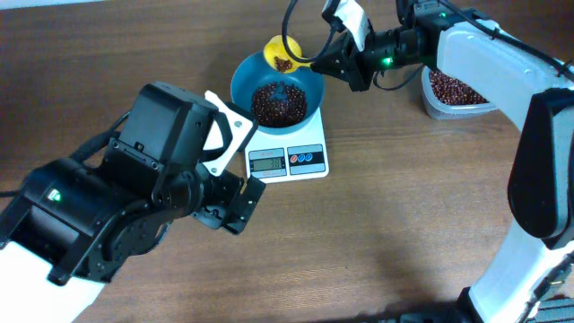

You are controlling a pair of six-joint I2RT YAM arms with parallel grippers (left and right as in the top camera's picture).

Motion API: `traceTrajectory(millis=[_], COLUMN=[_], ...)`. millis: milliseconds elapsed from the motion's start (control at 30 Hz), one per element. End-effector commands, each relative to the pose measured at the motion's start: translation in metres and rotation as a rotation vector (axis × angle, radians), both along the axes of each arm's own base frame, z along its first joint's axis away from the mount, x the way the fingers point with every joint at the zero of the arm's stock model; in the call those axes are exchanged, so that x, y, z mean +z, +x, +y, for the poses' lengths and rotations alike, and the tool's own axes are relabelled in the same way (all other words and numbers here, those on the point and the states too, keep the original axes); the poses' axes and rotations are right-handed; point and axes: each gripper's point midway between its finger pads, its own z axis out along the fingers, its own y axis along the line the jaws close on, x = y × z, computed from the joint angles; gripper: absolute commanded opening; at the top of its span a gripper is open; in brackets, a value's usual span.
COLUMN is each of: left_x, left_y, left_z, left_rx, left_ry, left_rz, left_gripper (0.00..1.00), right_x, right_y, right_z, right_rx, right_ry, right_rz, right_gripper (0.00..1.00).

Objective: Scoop item into bowl and weigh 50g on scale
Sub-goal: 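Tilt the scoop with the right gripper to pour beans into the bowl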

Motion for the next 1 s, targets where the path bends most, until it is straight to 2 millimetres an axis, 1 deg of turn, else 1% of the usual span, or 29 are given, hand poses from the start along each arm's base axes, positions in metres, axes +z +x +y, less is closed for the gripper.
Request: traceTrajectory(millis=[0, 100, 133, 167, 267, 300, 333, 400, 467, 500, 533, 567, 600, 633, 667, 700, 733, 767, 800, 833, 900, 933, 967], left_x=[0.009, 0.009, 0.009, 0.009, 0.009, 0.009, 0.009, 0.009, 0.009, 0.009, 0.009, 0.009, 0.009, 0.009, 0.009, 0.009, 0.009, 0.009, 0.009, 0.009, 0.009, 0.009, 0.009], left_y=[0.004, 0.004, 0.004, 0.004, 0.004, 0.004, 0.004, 0.004, 0.004, 0.004, 0.004, 0.004, 0.004, 0.004, 0.004, 0.004, 0.004, 0.004, 0.004, 0.004, 0.004, 0.004, 0.004], left_z=[0.000, 0.000, 0.000, 0.000, 0.000, 0.000, 0.000, 0.000, 0.000, 0.000, 0.000, 0.000, 0.000, 0.000, 0.000, 0.000, 0.000, 0.000, 0.000, 0.000, 0.000, 0.000, 0.000], left_rx=[0.002, 0.002, 0.001, 0.001, 0.001, 0.002, 0.001, 0.002, 0.002, 0.002, 0.002, 0.001, 0.001, 0.001, 0.002, 0.001, 0.001, 0.001, 0.002, 0.001, 0.001, 0.001, 0.001], left_ry=[-0.006, -0.006, -0.006, -0.006, -0.006, -0.006, -0.006, -0.006, -0.006, -0.006, -0.006, -0.006, -0.006, -0.006, -0.006, -0.006, -0.006, -0.006, -0.006, -0.006, -0.006, -0.006, -0.006], left_rz=[-0.026, -0.026, -0.026, -0.026, -0.026, -0.026, -0.026, -0.026, -0.026, -0.026, -0.026, -0.026, -0.026, -0.026, -0.026, -0.026, -0.026, -0.026, -0.026, -0.026, -0.026, -0.026, -0.026], left_gripper=[0.99, 0.99, 0.99, 0.99, 0.99, 0.99, 0.99, 0.99, 0.99, 0.99, 0.99, 0.99, 0.99, 0.99, 0.99, 0.99, 0.99, 0.99, 0.99, 0.99, 0.99, 0.99, 0.99], right_x=[0.019, 0.004, 0.012, 0.017, -0.001, 0.000, 0.014, 0.005, -0.007, 0.008, 0.015, 0.001, -0.003, 0.007, 0.009, 0.005, -0.006, -0.006, 0.009, 0.008, -0.012, -0.004, 0.019], right_y=[-0.009, 0.001, -0.006, -0.009, 0.003, 0.000, -0.010, -0.003, 0.006, -0.005, -0.012, -0.001, 0.000, -0.008, -0.009, -0.004, 0.004, 0.003, -0.009, -0.007, 0.007, 0.002, -0.010], right_z=[0.014, 0.002, 0.010, 0.015, 0.001, 0.003, 0.017, 0.010, -0.002, 0.012, 0.022, 0.010, 0.008, 0.017, 0.019, 0.013, 0.004, 0.004, 0.017, 0.014, -0.006, 0.000, 0.014], right_rx=[0.055, -0.014, 0.016, 0.044, -0.037, -0.029, 0.041, 0.000, -0.050, 0.017, 0.071, 0.004, -0.010, 0.018, 0.026, -0.005, -0.055, -0.054, 0.006, -0.005, -0.101, -0.075, -0.001], right_ry=[0.080, -0.021, 0.045, 0.067, -0.047, -0.032, 0.057, -0.007, -0.095, 0.002, 0.045, -0.053, -0.069, 0.001, -0.001, -0.042, -0.113, -0.108, -0.014, -0.037, -0.173, -0.132, -0.028], right_rz=[-0.003, -0.011, 0.019, 0.008, 0.001, 0.014, 0.017, 0.004, -0.018, -0.006, -0.019, -0.028, -0.021, 0.009, -0.002, -0.008, -0.015, -0.008, 0.010, 0.000, -0.009, -0.007, -0.015], right_gripper=[0.04, 0.04, 0.04, 0.04, 0.04, 0.04, 0.04, 0.04, 0.04, 0.04, 0.04, 0.04, 0.04, 0.04, 0.04, 0.04, 0.04, 0.04, 0.04, 0.04, 0.04, 0.04, 0.04])
